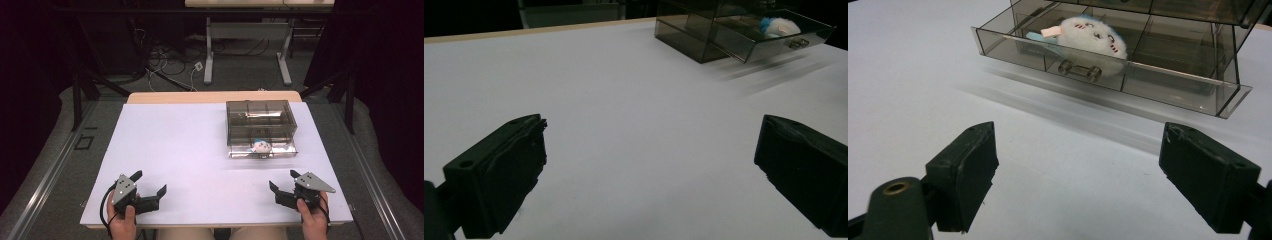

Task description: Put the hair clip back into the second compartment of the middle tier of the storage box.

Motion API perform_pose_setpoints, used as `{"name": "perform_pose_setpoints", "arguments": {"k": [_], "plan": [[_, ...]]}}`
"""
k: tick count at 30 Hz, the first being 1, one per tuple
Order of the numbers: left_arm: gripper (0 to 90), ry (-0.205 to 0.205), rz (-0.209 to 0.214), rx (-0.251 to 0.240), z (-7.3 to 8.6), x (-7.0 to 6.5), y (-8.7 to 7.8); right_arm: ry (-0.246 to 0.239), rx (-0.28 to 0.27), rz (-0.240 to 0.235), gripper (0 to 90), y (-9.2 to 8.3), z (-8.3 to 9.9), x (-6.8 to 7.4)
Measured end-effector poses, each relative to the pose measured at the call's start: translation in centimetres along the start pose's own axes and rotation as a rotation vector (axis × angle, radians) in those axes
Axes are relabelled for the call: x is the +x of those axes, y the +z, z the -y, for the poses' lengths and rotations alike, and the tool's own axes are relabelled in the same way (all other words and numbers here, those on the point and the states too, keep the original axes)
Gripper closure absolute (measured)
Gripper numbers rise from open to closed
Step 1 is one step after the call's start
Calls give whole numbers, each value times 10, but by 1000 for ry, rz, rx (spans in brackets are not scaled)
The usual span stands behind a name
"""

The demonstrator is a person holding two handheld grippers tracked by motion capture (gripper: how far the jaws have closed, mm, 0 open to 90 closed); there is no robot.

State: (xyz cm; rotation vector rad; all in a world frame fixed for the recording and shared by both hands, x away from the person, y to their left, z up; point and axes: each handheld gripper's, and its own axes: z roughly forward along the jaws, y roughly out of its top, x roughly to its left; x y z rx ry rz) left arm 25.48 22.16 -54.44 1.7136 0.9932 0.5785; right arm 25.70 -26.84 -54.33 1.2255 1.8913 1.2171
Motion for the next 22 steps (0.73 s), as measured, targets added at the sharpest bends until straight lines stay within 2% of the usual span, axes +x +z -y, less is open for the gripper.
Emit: {"name": "perform_pose_setpoints", "arguments": {"k": [4,7,22], "plan": [[2,0,1,0,0,0,0,6,16,-4,152,0,0,1],[2,-1,2,2,0,0,0,18,6,-6,152,0,0,2],[2,-2,2,-1,0,1,1,13,9,-9,152,0,-1,1]]}}
